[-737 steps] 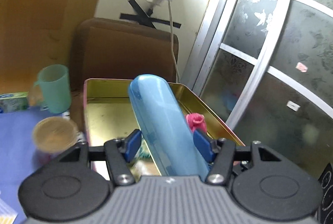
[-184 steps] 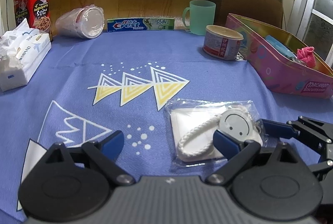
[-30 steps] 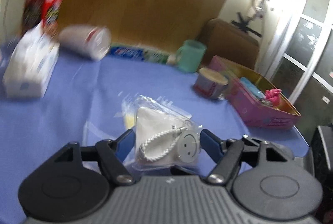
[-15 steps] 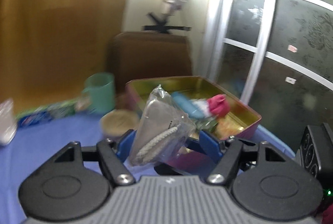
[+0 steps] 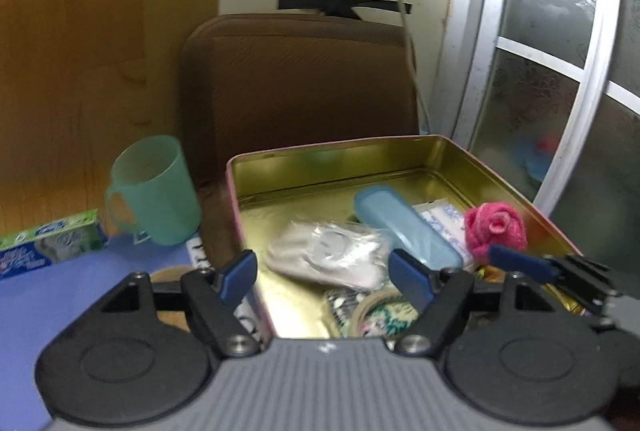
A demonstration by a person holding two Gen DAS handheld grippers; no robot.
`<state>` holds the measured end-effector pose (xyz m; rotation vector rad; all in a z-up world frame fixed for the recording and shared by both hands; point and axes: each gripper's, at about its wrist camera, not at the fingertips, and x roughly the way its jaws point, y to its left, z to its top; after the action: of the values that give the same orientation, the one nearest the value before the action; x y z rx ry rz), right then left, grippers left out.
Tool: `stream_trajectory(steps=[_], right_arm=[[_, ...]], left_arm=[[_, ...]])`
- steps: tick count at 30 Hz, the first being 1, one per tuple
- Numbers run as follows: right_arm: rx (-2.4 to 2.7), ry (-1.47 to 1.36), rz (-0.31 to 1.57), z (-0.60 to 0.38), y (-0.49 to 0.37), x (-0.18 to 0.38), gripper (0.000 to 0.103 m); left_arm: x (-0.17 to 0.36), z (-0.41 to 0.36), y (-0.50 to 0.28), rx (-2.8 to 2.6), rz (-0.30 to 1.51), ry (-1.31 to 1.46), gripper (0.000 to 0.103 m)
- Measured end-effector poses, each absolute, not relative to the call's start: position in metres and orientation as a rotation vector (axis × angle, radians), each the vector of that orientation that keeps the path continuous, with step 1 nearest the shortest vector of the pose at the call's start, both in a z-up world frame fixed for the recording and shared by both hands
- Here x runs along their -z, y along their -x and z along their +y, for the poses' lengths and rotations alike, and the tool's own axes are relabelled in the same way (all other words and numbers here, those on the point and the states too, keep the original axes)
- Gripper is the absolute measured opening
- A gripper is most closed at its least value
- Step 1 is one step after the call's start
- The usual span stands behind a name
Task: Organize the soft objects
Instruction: 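Open the left tool over the tin and withdraw both tools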
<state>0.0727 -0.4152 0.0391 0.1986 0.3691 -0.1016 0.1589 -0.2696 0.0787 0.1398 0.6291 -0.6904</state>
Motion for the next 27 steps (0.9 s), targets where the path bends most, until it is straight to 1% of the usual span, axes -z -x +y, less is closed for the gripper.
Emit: stream_trajectory(steps=[2, 5, 7, 8, 9, 10, 16, 22, 27], right_arm=[[0.1, -0.24, 0.337, -0.419, -0.056, -0.038, 0.061], [0.097, -0.3, 0.304, -0.418, -0.035, -0.038, 0.061], [0.098, -0.341, 0.276, -0.413, -0.014, -0.04, 0.061], [0.099, -0.36, 0.263, -0.411, -0.009, -0.04, 0.061], [0.1, -0.378, 0.253, -0.407, 0.003, -0.041, 0.061], [0.1, -0.392, 0.247, -0.405, 0.012, -0.041, 0.062], [0.064, -0.457, 0.251, -0.384, 0.049, -0.042, 0.065], [0.014, -0.489, 0.281, -0.359, 0.073, -0.046, 0.068], [-0.021, -0.507, 0.275, -0.34, 0.084, -0.055, 0.068]], left_arm=[[-0.078, -0.261, -0.152, 0.653, 0.627, -0.161, 0.077], [-0.081, -0.247, -0.136, 0.606, 0.625, -0.196, 0.084], [-0.085, -0.235, -0.119, 0.582, 0.609, -0.223, 0.093], [-0.087, -0.23, -0.11, 0.572, 0.596, -0.237, 0.096], [-0.089, -0.225, -0.098, 0.56, 0.579, -0.254, 0.101], [-0.091, -0.221, -0.087, 0.552, 0.563, -0.267, 0.103], [-0.098, -0.186, -0.036, 0.516, 0.546, -0.266, 0.103], [-0.094, -0.155, -0.009, 0.479, 0.571, -0.251, 0.103], [-0.093, -0.131, 0.007, 0.438, 0.521, -0.233, 0.103]])
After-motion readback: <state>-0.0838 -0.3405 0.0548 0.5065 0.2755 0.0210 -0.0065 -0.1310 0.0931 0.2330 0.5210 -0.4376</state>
